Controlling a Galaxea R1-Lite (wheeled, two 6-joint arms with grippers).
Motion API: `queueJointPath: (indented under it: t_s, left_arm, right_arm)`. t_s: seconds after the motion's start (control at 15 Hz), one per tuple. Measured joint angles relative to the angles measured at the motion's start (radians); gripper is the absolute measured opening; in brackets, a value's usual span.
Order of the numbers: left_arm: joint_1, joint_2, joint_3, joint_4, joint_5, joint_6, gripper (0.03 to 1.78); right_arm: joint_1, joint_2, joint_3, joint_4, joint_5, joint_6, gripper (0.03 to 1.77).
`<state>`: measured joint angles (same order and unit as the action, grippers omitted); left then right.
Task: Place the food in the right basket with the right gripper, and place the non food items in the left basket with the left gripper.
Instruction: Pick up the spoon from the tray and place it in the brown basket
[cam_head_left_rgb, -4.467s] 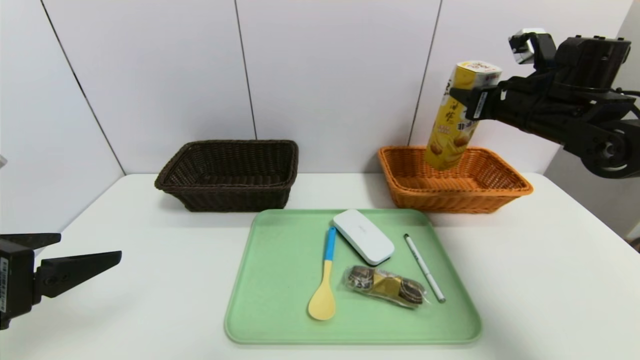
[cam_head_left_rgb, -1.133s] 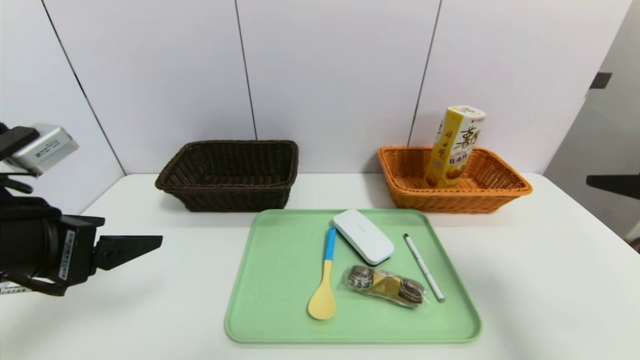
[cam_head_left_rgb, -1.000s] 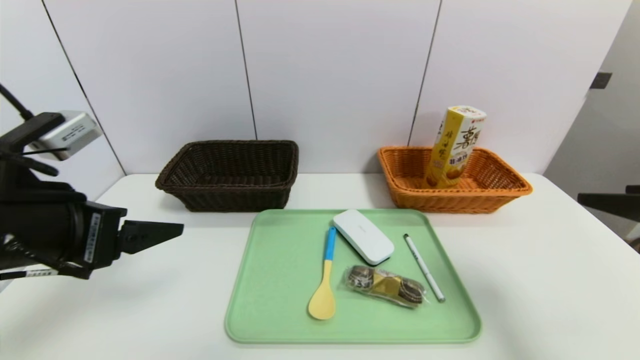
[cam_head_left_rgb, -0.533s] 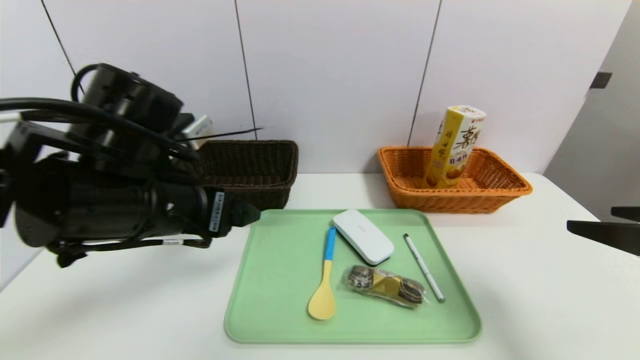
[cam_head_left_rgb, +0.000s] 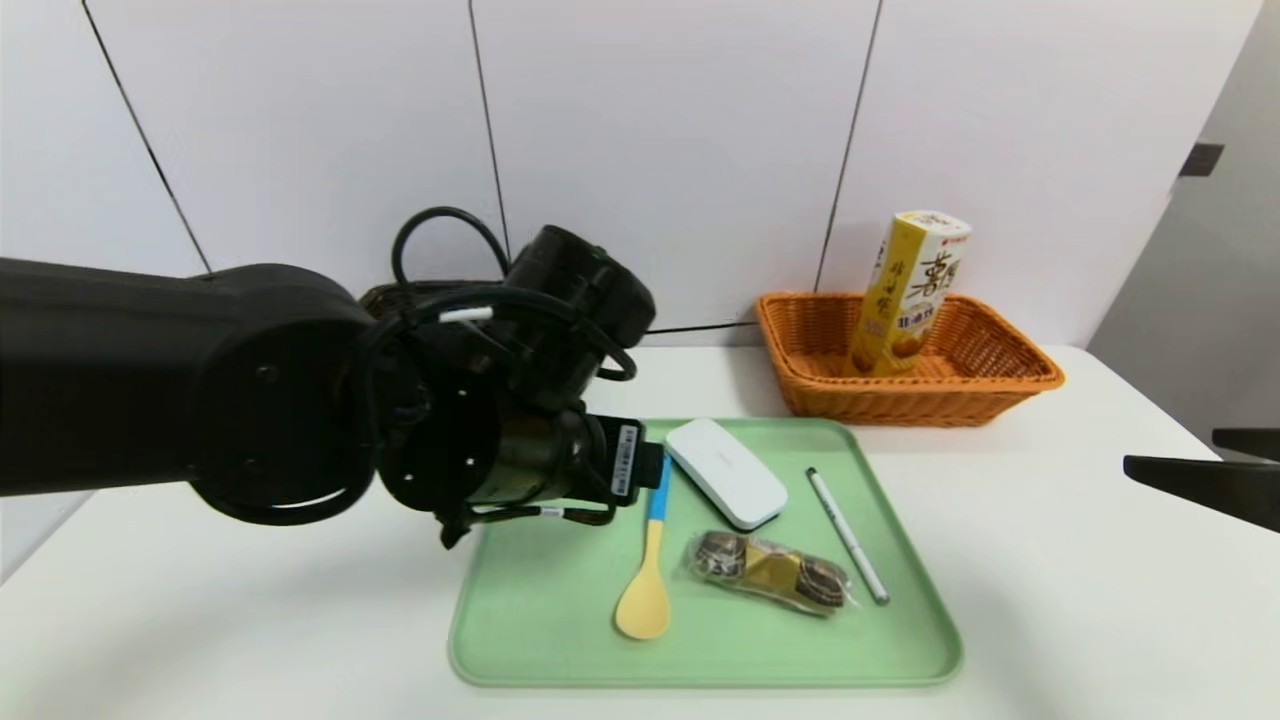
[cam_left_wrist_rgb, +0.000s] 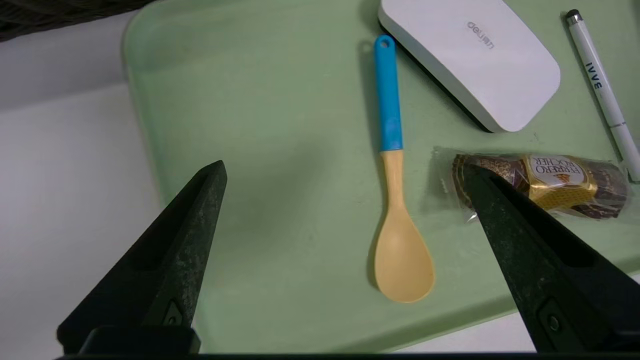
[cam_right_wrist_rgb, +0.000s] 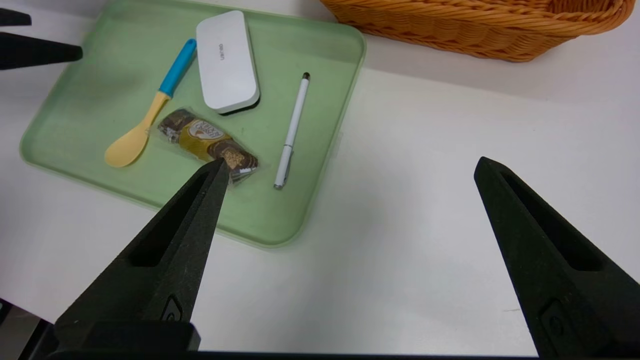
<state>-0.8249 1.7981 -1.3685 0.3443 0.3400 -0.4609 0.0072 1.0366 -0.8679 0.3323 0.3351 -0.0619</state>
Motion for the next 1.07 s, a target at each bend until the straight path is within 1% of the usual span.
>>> queueJointPath:
  t_s: [0.2,0.27,0.53,1.07]
  left_arm:
    - [-0.03,0.09,-0.043,0.001,0.08,-0.003,1.69]
    - [-0.037,0.116,-0.054,0.001,0.094,-0.005,1.69]
    - [-0.041,0.185,-0.081,0.001,0.098,-0.008,1.69]
    - [-0.041,0.239,-0.099,0.004,0.086,-0.029,1.69]
  right_arm:
    - [0.0,-0.001,0.04,-0.053,-0.003,0.0,1.69]
    - [-0.001,-0.001,0.052,-0.062,-0.003,0.0,1.69]
    - [-0.002,0.0,0.065,-0.065,0.0,-0.001,1.7]
    - [0.0,0.001,0.08,-0.066,0.0,0.0,1.7]
